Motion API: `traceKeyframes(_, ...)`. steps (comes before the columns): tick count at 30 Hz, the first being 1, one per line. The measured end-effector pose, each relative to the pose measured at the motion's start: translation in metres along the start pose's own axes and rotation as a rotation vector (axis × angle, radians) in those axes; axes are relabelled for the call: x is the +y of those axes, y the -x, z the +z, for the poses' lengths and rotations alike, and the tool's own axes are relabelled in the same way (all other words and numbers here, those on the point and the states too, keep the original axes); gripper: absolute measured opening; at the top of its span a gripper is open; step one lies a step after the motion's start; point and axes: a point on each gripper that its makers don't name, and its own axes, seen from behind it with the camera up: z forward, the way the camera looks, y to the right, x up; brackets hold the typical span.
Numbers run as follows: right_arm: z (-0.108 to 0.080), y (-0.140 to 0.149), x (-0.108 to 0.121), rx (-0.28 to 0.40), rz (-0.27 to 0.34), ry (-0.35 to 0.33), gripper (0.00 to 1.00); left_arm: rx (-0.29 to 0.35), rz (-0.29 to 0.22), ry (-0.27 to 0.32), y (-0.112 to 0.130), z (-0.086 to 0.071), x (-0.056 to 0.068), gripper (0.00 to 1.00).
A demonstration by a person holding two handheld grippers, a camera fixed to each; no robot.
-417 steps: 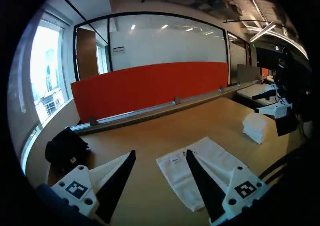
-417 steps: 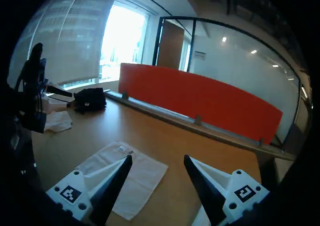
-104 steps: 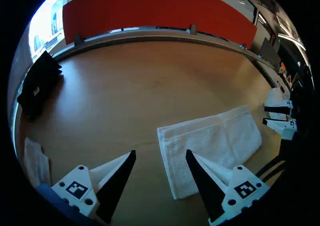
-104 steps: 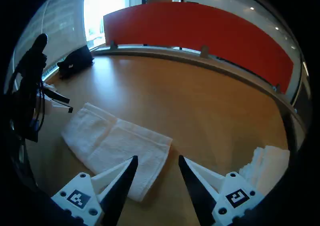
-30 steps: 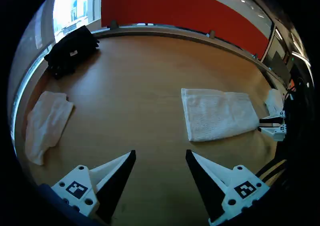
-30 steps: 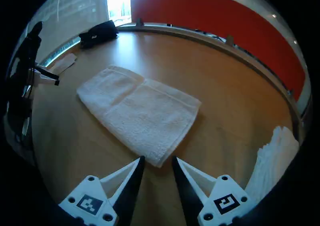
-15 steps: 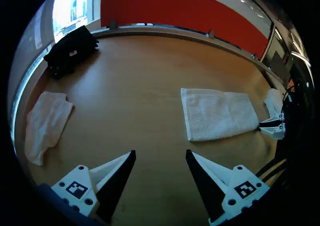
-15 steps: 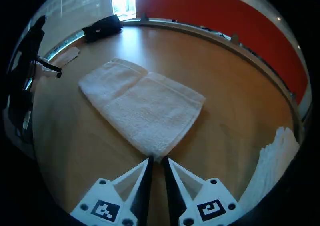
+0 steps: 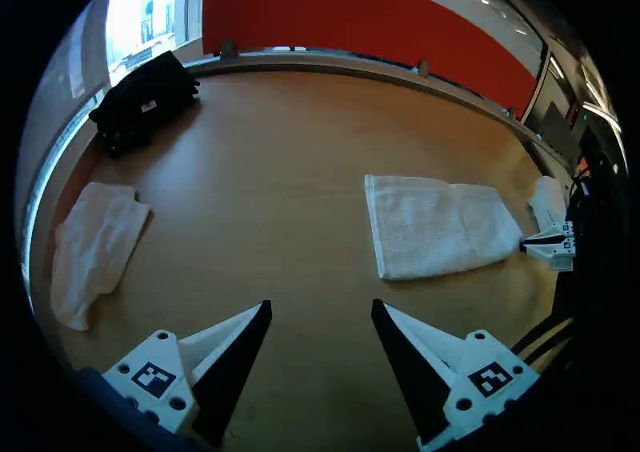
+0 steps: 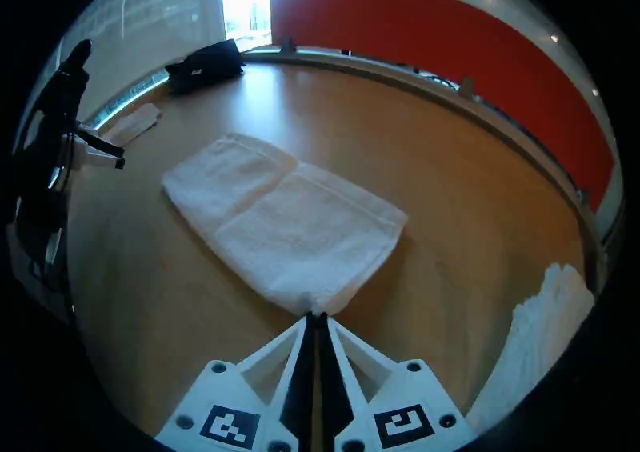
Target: Fold towel
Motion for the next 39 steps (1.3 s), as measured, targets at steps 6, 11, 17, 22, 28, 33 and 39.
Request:
traceKeyframes(6,-0.010,-0.033,-0.003,0.051,-0.021,0.005,0.03,0.003,-0.007,0.000,0.001,-0.003,-0.002,0.93)
traceKeyframes(11,-0.016,-0.064,-0.007,0.093,-0.056,0.009,0.03,0.005,-0.011,0.000,0.003,-0.006,-0.003,0.93)
traceKeyframes(17,-0.021,-0.100,-0.014,0.139,-0.102,0.009,0.03,0.006,-0.010,0.000,0.004,-0.009,-0.003,0.93)
traceKeyframes(22,-0.022,-0.118,-0.018,0.158,-0.127,0.004,0.03,0.008,-0.012,0.002,0.005,-0.010,-0.003,0.93)
traceKeyframes(28,-0.021,-0.125,-0.021,0.158,-0.146,-0.002,0.03,0.012,-0.012,0.002,0.005,-0.013,-0.005,0.93)
traceKeyframes(33,-0.019,-0.133,-0.028,0.158,-0.164,-0.015,0.03,0.014,-0.010,0.000,0.005,-0.017,-0.006,0.93)
traceKeyframes(39,-0.010,-0.148,-0.043,0.158,-0.209,-0.043,0.03,0.021,-0.007,-0.001,0.004,-0.023,-0.005,0.93)
